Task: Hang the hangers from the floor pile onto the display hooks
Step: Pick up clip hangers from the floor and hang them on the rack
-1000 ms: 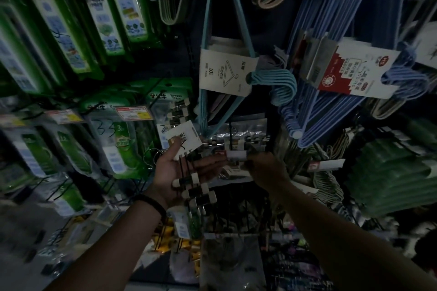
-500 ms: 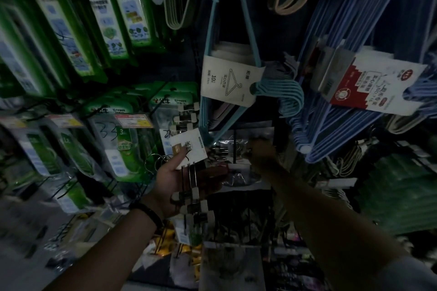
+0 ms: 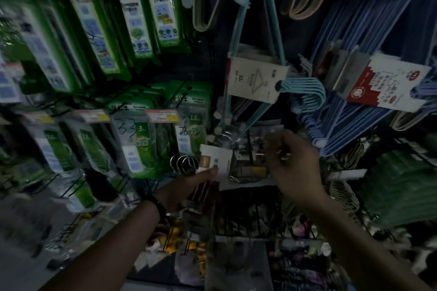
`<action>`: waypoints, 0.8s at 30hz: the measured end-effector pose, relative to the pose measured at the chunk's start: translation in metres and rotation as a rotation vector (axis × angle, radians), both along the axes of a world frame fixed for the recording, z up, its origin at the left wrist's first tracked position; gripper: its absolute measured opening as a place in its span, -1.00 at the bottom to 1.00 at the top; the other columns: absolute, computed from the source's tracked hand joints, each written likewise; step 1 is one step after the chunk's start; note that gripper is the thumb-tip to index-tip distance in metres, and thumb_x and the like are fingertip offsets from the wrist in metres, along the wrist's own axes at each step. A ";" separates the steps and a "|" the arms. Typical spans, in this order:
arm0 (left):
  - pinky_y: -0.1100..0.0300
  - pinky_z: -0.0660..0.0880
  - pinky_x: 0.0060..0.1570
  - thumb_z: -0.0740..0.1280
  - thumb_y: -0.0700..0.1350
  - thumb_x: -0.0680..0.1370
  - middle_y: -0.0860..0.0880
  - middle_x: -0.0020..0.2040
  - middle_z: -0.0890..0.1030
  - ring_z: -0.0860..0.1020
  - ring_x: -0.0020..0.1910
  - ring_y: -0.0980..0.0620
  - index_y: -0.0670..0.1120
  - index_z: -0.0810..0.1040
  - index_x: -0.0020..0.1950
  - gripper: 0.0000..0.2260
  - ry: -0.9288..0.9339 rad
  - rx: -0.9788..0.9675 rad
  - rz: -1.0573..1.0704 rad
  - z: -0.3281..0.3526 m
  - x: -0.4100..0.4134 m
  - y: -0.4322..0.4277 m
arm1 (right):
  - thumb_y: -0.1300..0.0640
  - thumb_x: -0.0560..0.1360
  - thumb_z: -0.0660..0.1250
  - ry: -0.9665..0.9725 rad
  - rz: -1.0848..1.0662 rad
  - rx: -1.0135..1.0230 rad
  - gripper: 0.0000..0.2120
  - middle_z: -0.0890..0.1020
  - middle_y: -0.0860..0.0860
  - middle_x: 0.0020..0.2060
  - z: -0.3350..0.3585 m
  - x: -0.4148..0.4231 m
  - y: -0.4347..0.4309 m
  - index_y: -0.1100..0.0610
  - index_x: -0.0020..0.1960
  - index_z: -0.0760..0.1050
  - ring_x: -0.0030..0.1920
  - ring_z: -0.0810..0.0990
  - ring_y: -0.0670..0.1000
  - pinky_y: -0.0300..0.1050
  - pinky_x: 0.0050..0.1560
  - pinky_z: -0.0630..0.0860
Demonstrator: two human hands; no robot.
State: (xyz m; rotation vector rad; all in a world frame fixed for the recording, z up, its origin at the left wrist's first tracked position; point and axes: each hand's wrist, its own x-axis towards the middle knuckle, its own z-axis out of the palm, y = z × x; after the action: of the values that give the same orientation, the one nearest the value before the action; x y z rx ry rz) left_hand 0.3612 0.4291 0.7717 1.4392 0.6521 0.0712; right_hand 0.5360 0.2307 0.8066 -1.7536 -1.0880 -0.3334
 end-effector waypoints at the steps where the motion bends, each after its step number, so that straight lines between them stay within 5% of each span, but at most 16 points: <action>1: 0.14 0.58 0.13 0.49 0.30 0.44 0.20 0.06 0.71 0.67 0.11 0.13 0.19 0.65 0.11 -0.67 0.017 0.066 -0.055 0.003 -0.006 0.001 | 0.18 0.62 0.35 -0.151 0.035 0.012 -0.93 0.63 0.07 -0.09 0.011 -0.014 0.002 0.15 0.02 0.60 -0.10 0.59 0.12 0.08 -0.13 0.55; 3: 0.14 0.62 0.06 0.62 0.31 0.21 0.17 0.00 0.72 0.68 0.02 0.09 0.20 0.67 0.03 -0.53 0.067 0.209 -0.147 0.006 -0.014 0.004 | 0.13 0.62 0.35 -0.434 0.139 -0.063 -0.82 0.63 0.11 0.04 0.023 -0.027 0.016 0.18 0.15 0.63 0.09 0.56 0.18 0.09 0.07 0.50; 7: 0.08 0.56 0.22 0.63 0.09 0.39 0.22 0.17 0.64 0.61 0.21 -0.01 0.26 0.59 0.19 -0.58 0.124 0.350 -0.302 0.011 -0.022 0.007 | -0.21 0.63 0.22 -0.740 0.200 -0.589 -0.53 0.59 0.06 0.29 0.029 -0.039 0.037 0.08 0.37 0.55 0.38 0.46 0.15 0.09 0.41 0.32; 11: 0.18 0.56 0.23 0.55 -0.13 0.52 0.22 0.24 0.65 0.61 0.24 0.17 0.26 0.60 0.26 -0.59 -0.030 0.464 -0.410 0.017 -0.021 -0.002 | -0.25 0.63 0.13 -0.624 0.222 -0.766 -0.63 0.65 -0.08 0.14 0.017 -0.045 0.033 -0.18 0.27 0.59 0.15 0.61 0.05 -0.01 0.09 0.50; 14: 0.10 0.56 0.28 0.47 -0.32 0.55 0.05 0.12 0.75 0.68 0.18 0.09 0.02 0.73 0.13 -0.73 -0.074 0.328 -0.364 0.008 -0.017 0.003 | -0.29 0.62 0.19 -0.479 0.257 -0.848 -0.68 0.65 -0.13 0.05 0.010 -0.047 0.022 -0.20 0.18 0.62 0.04 0.64 0.00 -0.04 -0.06 0.61; 16: -0.04 0.49 0.42 0.49 -0.24 0.55 -0.10 0.21 0.72 0.65 0.26 -0.07 -0.17 0.69 0.22 -0.75 -0.058 0.319 -0.377 0.002 -0.013 0.006 | -0.38 0.57 0.21 -0.394 0.320 -0.884 -0.64 0.65 -0.14 0.04 0.004 -0.048 0.016 -0.23 0.16 0.63 0.05 0.63 -0.04 -0.08 -0.08 0.61; 18: -0.11 0.47 0.44 0.50 -0.07 0.54 -0.12 0.18 0.72 0.65 0.23 -0.13 -0.14 0.71 0.17 -0.75 -0.051 0.318 -0.414 0.002 -0.008 0.003 | -0.42 0.54 0.24 -0.334 0.370 -0.918 -0.60 0.64 -0.14 0.08 0.003 -0.048 0.012 -0.24 0.18 0.65 0.09 0.59 -0.08 -0.32 -0.16 0.44; 21: -0.12 0.47 0.34 0.50 0.17 0.46 -0.03 0.07 0.70 0.63 0.16 -0.13 0.01 0.72 0.03 -0.71 -0.050 0.326 -0.449 0.010 0.003 -0.009 | -0.31 0.56 0.32 -0.358 0.379 -0.899 -0.66 0.62 -0.20 0.16 0.007 -0.047 -0.001 -0.21 0.22 0.66 0.07 0.53 -0.20 -0.56 -0.28 0.22; 24: 0.07 0.52 0.00 0.38 0.28 0.52 0.16 -0.11 0.70 0.61 -0.03 0.00 0.07 0.67 0.00 -0.69 -0.045 0.386 -0.397 0.019 0.010 -0.026 | -0.09 0.55 0.46 -0.223 0.401 -0.805 -0.76 0.50 -0.35 0.05 0.003 -0.041 -0.012 -0.04 0.15 0.74 -0.02 0.37 -0.65 -0.69 -0.16 0.20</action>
State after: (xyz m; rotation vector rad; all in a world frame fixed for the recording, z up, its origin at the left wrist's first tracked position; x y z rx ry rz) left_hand 0.3713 0.4032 0.7907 1.9115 0.3131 -0.0865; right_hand 0.4945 0.2185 0.8092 -2.1371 -1.8744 0.2030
